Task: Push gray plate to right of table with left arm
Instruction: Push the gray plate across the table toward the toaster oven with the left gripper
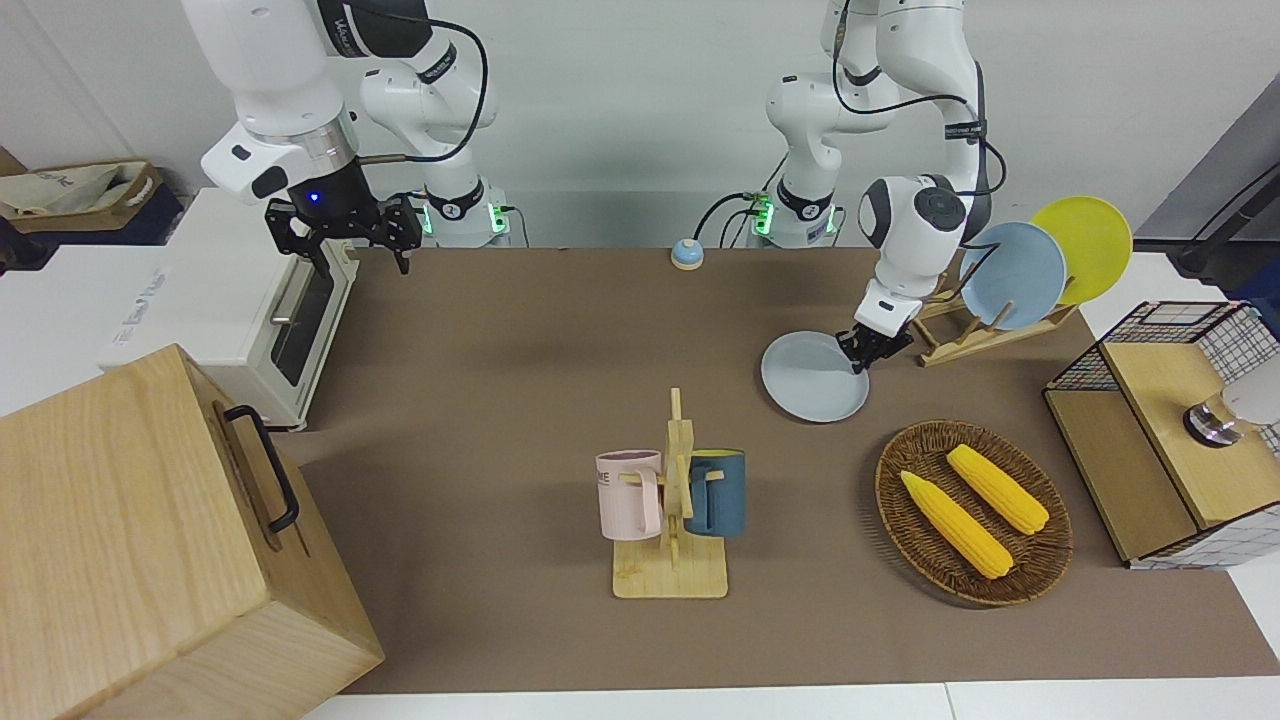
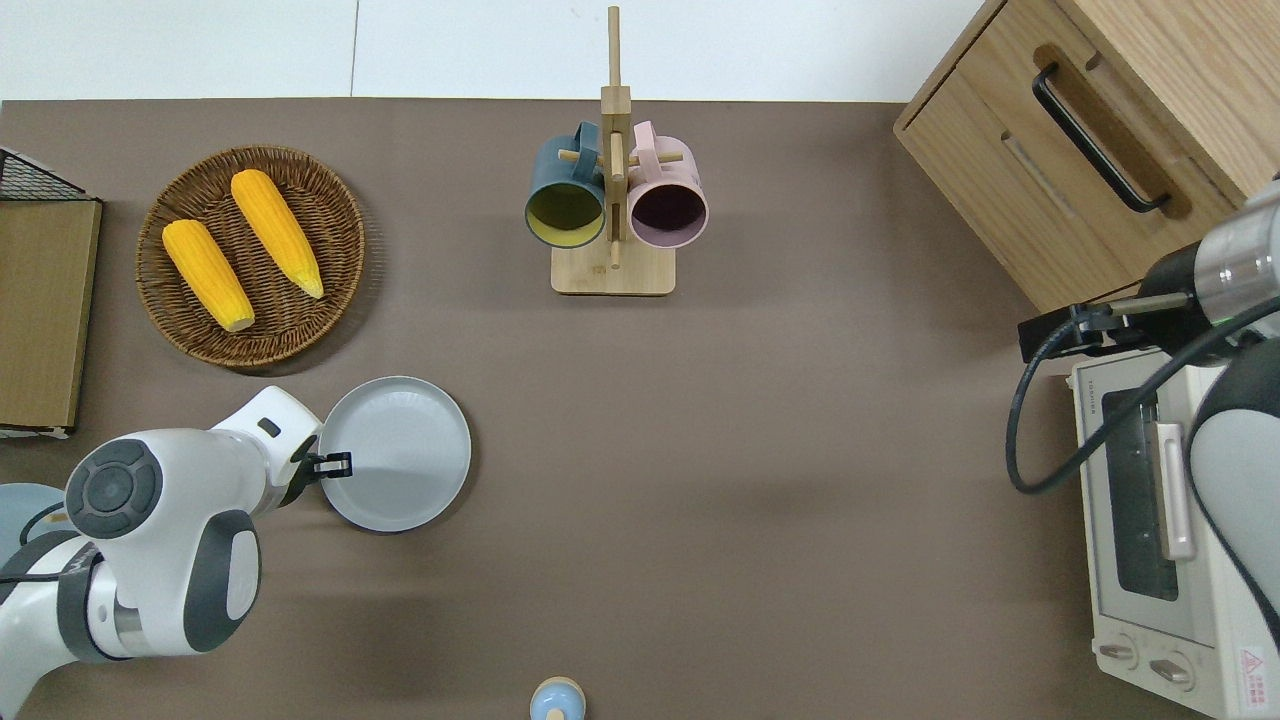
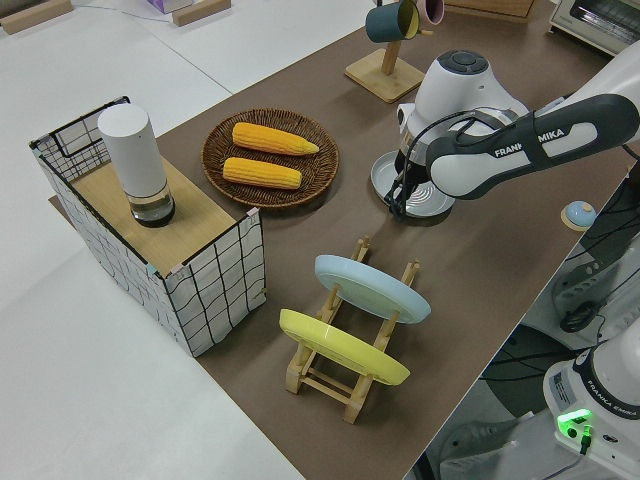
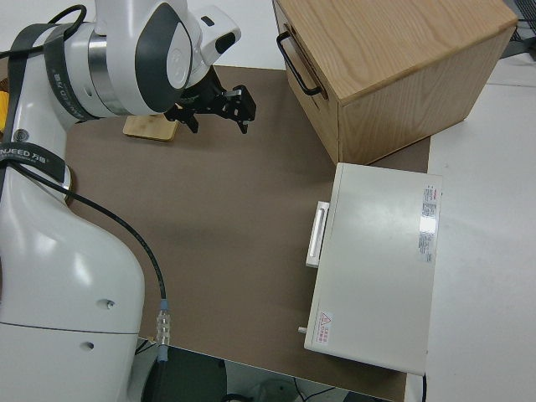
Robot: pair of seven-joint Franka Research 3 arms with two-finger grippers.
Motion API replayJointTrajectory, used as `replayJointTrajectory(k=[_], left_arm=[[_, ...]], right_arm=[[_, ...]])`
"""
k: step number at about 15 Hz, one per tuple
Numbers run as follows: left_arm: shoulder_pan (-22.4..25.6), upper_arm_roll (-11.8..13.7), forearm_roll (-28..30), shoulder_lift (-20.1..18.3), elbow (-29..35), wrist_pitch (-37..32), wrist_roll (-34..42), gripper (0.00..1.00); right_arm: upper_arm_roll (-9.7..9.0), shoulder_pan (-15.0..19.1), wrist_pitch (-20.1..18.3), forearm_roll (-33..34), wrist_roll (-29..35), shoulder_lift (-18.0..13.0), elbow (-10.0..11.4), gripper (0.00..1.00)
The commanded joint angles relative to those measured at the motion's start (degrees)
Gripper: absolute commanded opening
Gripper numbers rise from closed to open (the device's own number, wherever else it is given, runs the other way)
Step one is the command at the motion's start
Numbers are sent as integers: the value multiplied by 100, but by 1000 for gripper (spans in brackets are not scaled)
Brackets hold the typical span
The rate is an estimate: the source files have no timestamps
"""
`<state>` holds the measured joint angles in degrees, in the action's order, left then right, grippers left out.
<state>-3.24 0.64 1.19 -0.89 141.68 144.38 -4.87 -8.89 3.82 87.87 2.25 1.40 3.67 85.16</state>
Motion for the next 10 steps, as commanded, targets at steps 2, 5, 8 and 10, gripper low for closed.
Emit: replayJointTrajectory(k=[2,5,8,10], left_arm=[[-54,-29,13,27,88,99,-223,0],[-291,-143,13,211,27,143,-689,0],[-650,-179,13,317,9,292,-1207,0],[-958,-179,13,387,-52,327,-1612,0]], right_arm=[[1,4,-59,-40,18,-33,-8,983],[1,4,-59,-40,18,-33,-8,983],[1,4,-59,-40,18,-33,-8,983],[1,4,-59,-40,18,-33,-8,983]])
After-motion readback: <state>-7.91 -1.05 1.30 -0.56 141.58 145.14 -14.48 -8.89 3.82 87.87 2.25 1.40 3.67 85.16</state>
